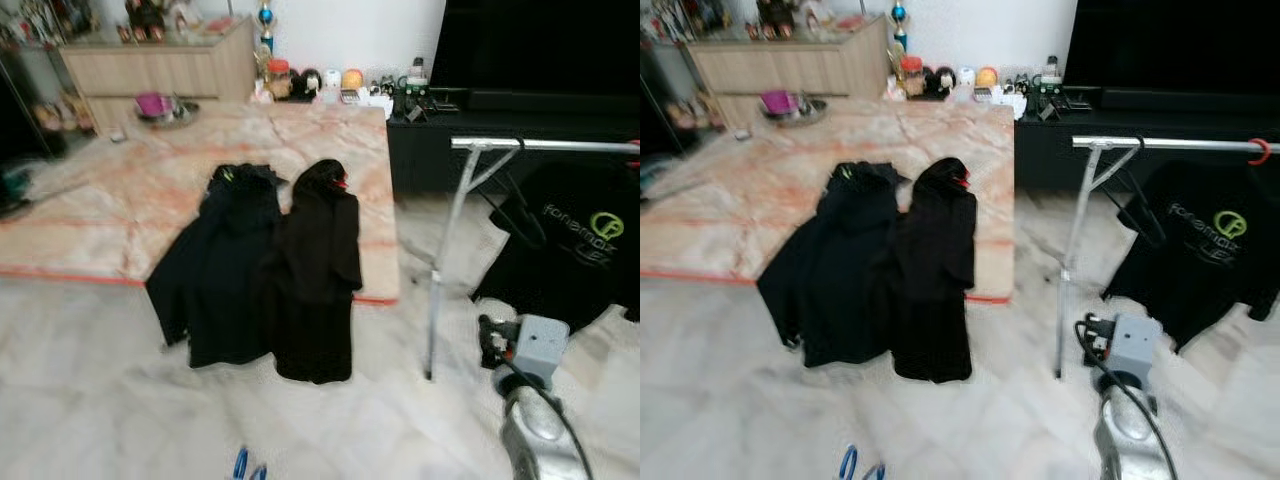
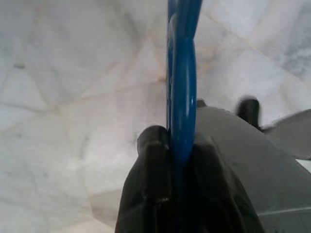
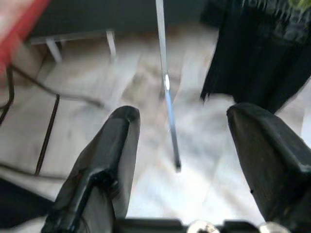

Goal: Hang hanger

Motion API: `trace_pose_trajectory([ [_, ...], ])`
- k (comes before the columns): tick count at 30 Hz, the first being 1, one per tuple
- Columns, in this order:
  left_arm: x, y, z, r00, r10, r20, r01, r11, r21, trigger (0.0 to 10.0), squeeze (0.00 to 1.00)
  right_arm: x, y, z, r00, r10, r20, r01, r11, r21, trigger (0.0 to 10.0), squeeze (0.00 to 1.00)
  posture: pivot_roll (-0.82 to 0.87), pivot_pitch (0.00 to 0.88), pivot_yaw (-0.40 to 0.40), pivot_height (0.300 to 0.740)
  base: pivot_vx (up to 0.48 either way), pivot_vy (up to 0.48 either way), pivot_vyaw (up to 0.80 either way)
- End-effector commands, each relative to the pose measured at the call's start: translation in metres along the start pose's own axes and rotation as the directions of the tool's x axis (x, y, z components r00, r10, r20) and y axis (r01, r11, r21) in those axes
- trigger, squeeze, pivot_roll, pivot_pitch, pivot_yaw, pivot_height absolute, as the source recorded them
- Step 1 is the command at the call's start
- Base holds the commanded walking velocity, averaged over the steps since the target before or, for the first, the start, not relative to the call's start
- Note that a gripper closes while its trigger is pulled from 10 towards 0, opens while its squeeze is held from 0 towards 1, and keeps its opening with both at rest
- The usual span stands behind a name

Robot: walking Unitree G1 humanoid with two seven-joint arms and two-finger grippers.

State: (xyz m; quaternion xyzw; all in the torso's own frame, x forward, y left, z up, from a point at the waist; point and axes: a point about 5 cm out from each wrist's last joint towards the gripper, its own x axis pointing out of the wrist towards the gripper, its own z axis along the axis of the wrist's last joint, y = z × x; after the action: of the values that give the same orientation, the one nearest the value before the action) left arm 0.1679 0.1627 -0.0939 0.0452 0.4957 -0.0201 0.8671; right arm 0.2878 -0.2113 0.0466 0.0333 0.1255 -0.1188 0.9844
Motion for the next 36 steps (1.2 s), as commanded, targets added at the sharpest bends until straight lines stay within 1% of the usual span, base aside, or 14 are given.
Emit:
trace_pose_trajectory([
  [1, -0.002, -0.001, -0.016, 0.998, -0.003, -0.061, 0.004, 1.0, 0.011, 10.0, 0.0, -0.001, -0.015, -0.023, 0.996, -0.035, -0.08, 0.034, 0.999, -0.015, 10.0, 0.0, 0.11, 0.095, 0.01, 0.74, 0.0, -0.48, 0.0],
  [6, -0.002, -0.001, -0.015, 0.998, -0.003, -0.06, 0.004, 1.0, 0.01, 10.0, 0.0, -0.013, -0.023, -0.065, 0.969, -0.046, -0.244, 0.04, 0.999, -0.029, 10.0, 0.0, 0.1, 0.091, 0.012, 0.74, 0.0, -0.48, 0.0],
  [8, -0.002, -0.001, -0.015, 0.998, -0.003, -0.059, 0.004, 1.0, 0.011, 10.0, 0.0, -0.028, -0.023, -0.095, 0.932, -0.018, -0.361, 0.008, 1.0, -0.028, 10.0, 0.0, 0.1, 0.089, 0.02, 0.74, 0.0, -0.48, 0.0],
  [9, -0.002, -0.001, -0.015, 0.998, -0.003, -0.059, 0.004, 1.0, 0.011, 10.0, 0.0, -0.028, -0.023, -0.095, 0.932, -0.018, -0.361, 0.008, 1.0, -0.028, 10.0, 0.0, 0.1, 0.089, 0.02, 0.74, 0.0, -0.48, 0.0],
  [10, -0.002, -0.001, -0.015, 0.998, -0.003, -0.059, 0.004, 1.0, 0.012, 10.0, 0.0, -0.038, -0.025, -0.11, 0.904, -0.024, -0.427, 0.003, 0.999, -0.049, 10.0, 0.0, 0.1, 0.088, 0.022, 0.74, 0.0, -0.48, 0.0],
  [12, -0.002, -0.001, -0.014, 0.998, -0.003, -0.059, 0.004, 1.0, 0.012, 10.0, 0.0, -0.045, -0.028, -0.121, 0.882, -0.027, -0.47, 0.007, 0.999, -0.044, 10.0, 0.0, 0.1, 0.088, 0.022, 0.74, 0.0, -0.48, 0.0],
  [13, -0.002, 0.0, -0.014, 0.998, -0.002, -0.058, 0.003, 1.0, 0.015, 10.0, 0.0, -0.055, -0.033, -0.132, 0.851, -0.052, -0.523, 0.023, 0.998, -0.062, 10.0, 0.0, 0.09, 0.086, 0.023, 0.74, 0.0, -0.48, 0.0],
  [14, -0.002, 0.0, -0.014, 0.998, -0.002, -0.058, 0.003, 1.0, 0.015, 10.0, 0.0, -0.055, -0.033, -0.132, 0.851, -0.052, -0.523, 0.023, 0.998, -0.062, 10.0, 0.0, 0.09, 0.086, 0.023, 0.74, 0.0, -0.48, 0.0],
  [15, -0.002, 0.0, -0.014, 0.998, 0.002, -0.058, -0.001, 1.0, 0.018, 10.0, 0.0, -0.067, -0.041, -0.145, 0.81, -0.095, -0.579, 0.044, 0.994, -0.101, 10.0, 0.0, 0.09, 0.087, 0.023, 0.74, 0.0, -0.48, 0.0],
  [16, -0.002, 0.0, -0.014, 0.998, 0.003, -0.058, -0.002, 1.0, 0.019, 10.0, 0.0, -0.072, -0.043, -0.149, 0.794, -0.111, -0.598, 0.05, 0.992, -0.117, 10.0, 0.0, 0.09, 0.087, 0.023, 0.74, 0.0, -0.48, 0.0],
  [18, -0.002, 0.0, -0.014, 0.998, 0.005, -0.058, -0.003, 1.0, 0.022, 10.0, 0.0, -0.084, -0.045, -0.159, 0.763, -0.142, -0.63, 0.105, 0.99, -0.095, 10.0, 0.0, 0.09, 0.087, 0.025, 0.74, 0.0, -0.441, 0.0],
  [21, -0.002, 0.0, -0.015, 0.998, 0.016, -0.063, -0.015, 1.0, 0.018, 10.0, 0.0, -0.088, -0.034, -0.164, 0.769, -0.095, -0.632, 0.09, 0.995, -0.04, 10.0, 0.0, 0.09, 0.087, 0.029, 0.74, 0.0, 0.0, 0.0],
  [27, -0.002, 0.0, -0.015, 0.998, 0.015, -0.063, -0.013, 1.0, 0.022, 10.0, 0.0, -0.091, -0.021, -0.168, 0.754, -0.023, -0.657, 0.004, 1.0, -0.03, 10.0, 0.0, 0.09, 0.081, 0.027, 0.74, 0.0, 0.0, 0.0],
  [36, -0.002, -0.001, -0.015, 0.998, 0.016, -0.063, -0.014, 1.0, 0.025, 10.0, 0.0, -0.085, -0.029, -0.164, 0.753, -0.019, -0.658, -0.025, 0.998, -0.058, 10.0, 0.0, 0.08, 0.062, 0.029, 0.74, 0.0, 0.0, 0.0],
])
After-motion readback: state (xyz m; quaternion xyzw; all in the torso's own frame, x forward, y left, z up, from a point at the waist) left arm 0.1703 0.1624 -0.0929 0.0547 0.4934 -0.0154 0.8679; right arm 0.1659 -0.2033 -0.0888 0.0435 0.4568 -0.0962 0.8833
